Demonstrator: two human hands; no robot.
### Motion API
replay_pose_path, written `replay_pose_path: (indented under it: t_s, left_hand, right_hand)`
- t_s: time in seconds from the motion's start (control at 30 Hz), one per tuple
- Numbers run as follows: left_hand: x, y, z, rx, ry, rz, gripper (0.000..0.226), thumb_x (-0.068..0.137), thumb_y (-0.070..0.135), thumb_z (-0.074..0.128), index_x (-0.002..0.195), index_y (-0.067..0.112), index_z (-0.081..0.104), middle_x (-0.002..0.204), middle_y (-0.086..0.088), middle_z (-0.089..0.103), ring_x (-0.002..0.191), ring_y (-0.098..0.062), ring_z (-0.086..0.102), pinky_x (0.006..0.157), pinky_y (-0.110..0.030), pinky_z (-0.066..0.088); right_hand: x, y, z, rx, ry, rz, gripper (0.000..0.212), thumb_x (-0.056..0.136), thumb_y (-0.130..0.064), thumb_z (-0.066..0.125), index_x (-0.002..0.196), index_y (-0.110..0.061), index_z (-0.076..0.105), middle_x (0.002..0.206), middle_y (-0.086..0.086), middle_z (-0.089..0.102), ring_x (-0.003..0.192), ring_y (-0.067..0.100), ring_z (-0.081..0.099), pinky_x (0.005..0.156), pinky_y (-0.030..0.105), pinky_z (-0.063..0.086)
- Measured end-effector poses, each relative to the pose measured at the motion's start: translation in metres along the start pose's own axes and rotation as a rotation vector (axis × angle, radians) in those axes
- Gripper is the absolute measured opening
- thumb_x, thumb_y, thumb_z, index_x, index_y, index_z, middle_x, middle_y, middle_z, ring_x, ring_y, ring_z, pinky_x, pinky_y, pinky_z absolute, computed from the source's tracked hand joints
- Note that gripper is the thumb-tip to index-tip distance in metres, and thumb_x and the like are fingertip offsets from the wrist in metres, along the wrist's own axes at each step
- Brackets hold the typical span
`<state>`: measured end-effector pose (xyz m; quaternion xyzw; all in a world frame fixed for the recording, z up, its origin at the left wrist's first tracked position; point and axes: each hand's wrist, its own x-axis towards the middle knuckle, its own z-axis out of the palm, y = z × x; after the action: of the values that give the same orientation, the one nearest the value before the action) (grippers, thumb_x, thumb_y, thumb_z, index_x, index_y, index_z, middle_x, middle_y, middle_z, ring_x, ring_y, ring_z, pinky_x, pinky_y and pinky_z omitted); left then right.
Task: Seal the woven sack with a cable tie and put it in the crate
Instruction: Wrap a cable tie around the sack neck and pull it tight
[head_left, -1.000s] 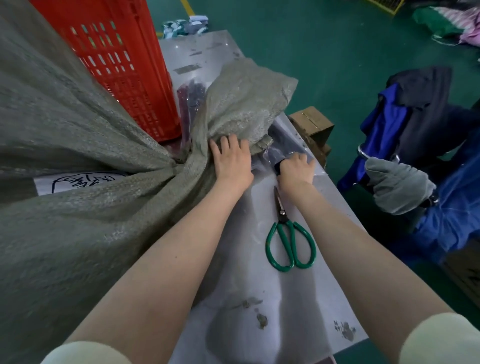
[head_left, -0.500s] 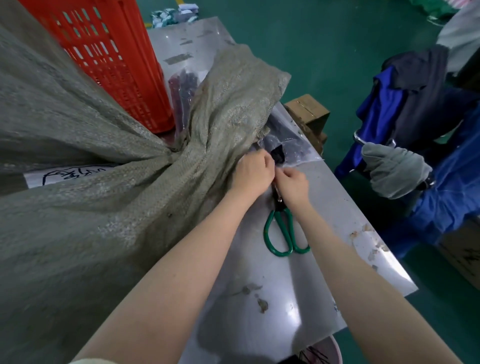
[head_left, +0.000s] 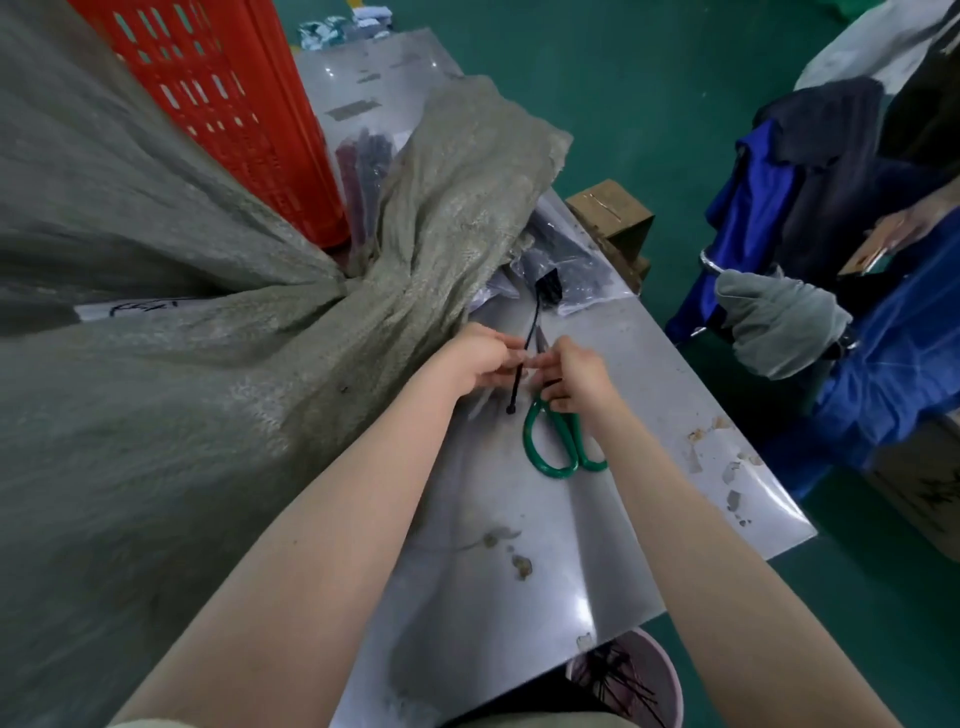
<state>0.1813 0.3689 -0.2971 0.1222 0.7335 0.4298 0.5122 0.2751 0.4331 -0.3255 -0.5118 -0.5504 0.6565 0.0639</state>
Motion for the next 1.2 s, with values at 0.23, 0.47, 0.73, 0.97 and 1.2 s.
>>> replay_pose_path:
  t_s: [0.23, 0.47, 0.73, 0.97, 1.2]
  left_hand:
    - [-0.032, -0.003, -0.016, 0.48, -0.088, -0.136, 0.036, 0.093, -0.007, 0.046, 0.129, -0.006, 0.048, 0.082, -0.009, 0.063, 0.046, -0.01, 0.061, 0.071, -0.03, 0.057]
    - [-0.053, 0.018, -0.015, 1.062, 0.515, 0.37, 0.041, 0.087, 0.005, 0.054, 0.128, 0.007, 0.053, 0.132, -0.018, 0.054, 0.123, -0.035, 0.053, 0.097, -0.038, 0.046]
    - [-0.026, 0.014, -0.046, 1.475, 0.653, -0.078, 0.121, 0.075, 0.046, 0.069, 0.148, 0.019, -0.023, 0.154, -0.036, 0.0, 0.145, -0.047, -0.001, 0.117, -0.055, -0.003]
    - [-0.024, 0.018, -0.063, 1.232, 0.829, 0.086, 0.065, 0.092, 0.013, 0.049, 0.146, -0.004, 0.019, 0.137, -0.021, 0.052, 0.132, -0.033, 0.044, 0.117, -0.041, 0.019]
    - [-0.047, 0.017, -0.074, 0.957, 0.886, 0.146, 0.034, 0.085, 0.022, 0.045, 0.111, 0.008, 0.062, 0.12, -0.013, 0.065, 0.116, -0.031, 0.058, 0.111, -0.038, 0.023]
  right_hand:
    - [0.007, -0.001, 0.033, 0.134, -0.016, -0.022, 0.018, 0.091, -0.015, 0.047, 0.095, -0.006, 0.062, 0.066, 0.004, 0.058, 0.042, 0.014, 0.051, 0.033, 0.013, 0.031]
    - [0.005, 0.017, 0.057, -0.125, 0.005, 0.01, 0.027, 0.084, -0.002, 0.049, 0.058, -0.008, 0.05, 0.032, 0.003, 0.054, 0.019, 0.007, 0.046, 0.03, 0.012, 0.041]
    - [-0.022, 0.031, 0.071, -0.448, -0.287, 0.1, 0.019, 0.083, -0.002, 0.046, 0.066, -0.005, 0.054, 0.039, 0.01, 0.06, 0.028, 0.015, 0.058, 0.036, 0.022, 0.052]
    - [-0.03, 0.022, 0.079, -0.533, -0.519, 0.205, 0.026, 0.092, -0.009, 0.041, 0.07, -0.004, 0.052, 0.032, 0.006, 0.058, 0.027, 0.013, 0.057, 0.036, 0.017, 0.049]
    - [-0.036, 0.022, 0.088, -0.497, -0.699, 0.211, 0.022, 0.092, 0.0, 0.039, 0.079, -0.007, 0.055, 0.044, 0.004, 0.066, 0.04, 0.01, 0.063, 0.045, 0.017, 0.053]
